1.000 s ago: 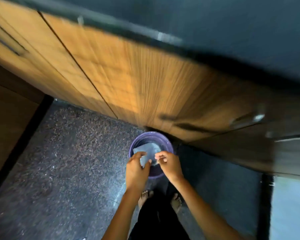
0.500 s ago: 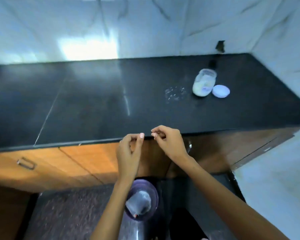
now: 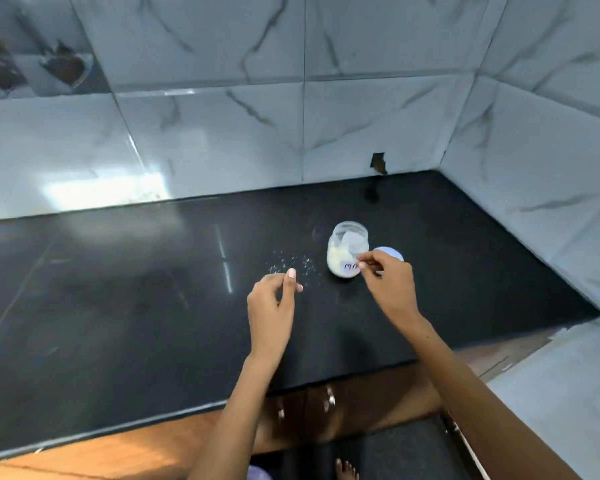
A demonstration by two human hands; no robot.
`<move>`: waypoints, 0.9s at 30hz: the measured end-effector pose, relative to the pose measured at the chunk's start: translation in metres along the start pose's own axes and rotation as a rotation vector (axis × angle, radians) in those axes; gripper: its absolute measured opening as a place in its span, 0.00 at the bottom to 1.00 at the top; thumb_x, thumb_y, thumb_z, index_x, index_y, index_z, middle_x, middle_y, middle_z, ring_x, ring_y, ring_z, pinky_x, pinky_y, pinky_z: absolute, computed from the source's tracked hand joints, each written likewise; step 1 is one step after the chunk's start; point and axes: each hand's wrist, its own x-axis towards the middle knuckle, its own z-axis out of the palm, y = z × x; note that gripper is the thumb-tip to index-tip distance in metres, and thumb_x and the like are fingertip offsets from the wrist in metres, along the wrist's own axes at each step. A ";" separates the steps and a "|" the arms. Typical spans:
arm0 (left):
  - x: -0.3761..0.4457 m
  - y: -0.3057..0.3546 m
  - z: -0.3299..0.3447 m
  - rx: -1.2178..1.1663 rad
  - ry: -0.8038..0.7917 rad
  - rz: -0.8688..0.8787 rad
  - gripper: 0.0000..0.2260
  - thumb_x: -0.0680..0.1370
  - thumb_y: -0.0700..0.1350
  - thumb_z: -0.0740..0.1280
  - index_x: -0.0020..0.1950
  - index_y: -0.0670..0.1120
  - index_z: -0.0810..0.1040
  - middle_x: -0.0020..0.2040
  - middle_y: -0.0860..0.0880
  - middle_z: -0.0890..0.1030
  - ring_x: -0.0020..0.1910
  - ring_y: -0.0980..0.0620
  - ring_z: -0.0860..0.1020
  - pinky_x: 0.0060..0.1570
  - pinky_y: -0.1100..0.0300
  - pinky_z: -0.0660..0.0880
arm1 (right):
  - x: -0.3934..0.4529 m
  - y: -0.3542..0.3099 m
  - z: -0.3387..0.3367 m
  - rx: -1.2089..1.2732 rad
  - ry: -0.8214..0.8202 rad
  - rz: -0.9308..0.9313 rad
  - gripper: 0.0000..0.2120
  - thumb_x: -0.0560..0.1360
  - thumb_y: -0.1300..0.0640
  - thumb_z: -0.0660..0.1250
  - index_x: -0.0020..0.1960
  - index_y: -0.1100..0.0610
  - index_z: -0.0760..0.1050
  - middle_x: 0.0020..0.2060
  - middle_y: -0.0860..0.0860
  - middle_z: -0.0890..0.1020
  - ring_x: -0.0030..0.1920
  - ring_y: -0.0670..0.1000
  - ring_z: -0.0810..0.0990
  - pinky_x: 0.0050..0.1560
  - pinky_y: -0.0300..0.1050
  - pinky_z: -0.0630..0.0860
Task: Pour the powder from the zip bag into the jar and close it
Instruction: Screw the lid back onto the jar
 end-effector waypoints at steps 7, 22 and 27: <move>0.056 0.007 0.080 0.090 -0.007 -0.019 0.11 0.66 0.42 0.77 0.39 0.52 0.76 0.46 0.56 0.81 0.49 0.53 0.78 0.48 0.54 0.76 | 0.085 0.061 -0.032 -0.074 -0.046 -0.010 0.06 0.74 0.62 0.66 0.48 0.57 0.81 0.44 0.48 0.85 0.45 0.47 0.82 0.50 0.47 0.78; 0.086 -0.006 0.140 0.140 -0.220 -0.150 0.38 0.56 0.58 0.79 0.63 0.58 0.68 0.54 0.66 0.72 0.56 0.62 0.69 0.48 0.80 0.63 | 0.139 0.117 -0.013 -0.645 -0.687 -0.056 0.47 0.63 0.44 0.76 0.74 0.48 0.55 0.69 0.51 0.67 0.68 0.54 0.67 0.61 0.51 0.70; 0.092 -0.003 0.146 0.153 -0.224 -0.160 0.30 0.54 0.59 0.77 0.53 0.61 0.70 0.51 0.61 0.74 0.54 0.70 0.66 0.44 0.81 0.62 | 0.146 0.118 -0.007 -0.717 -0.659 -0.079 0.44 0.63 0.46 0.75 0.73 0.47 0.58 0.63 0.51 0.71 0.62 0.54 0.70 0.56 0.49 0.72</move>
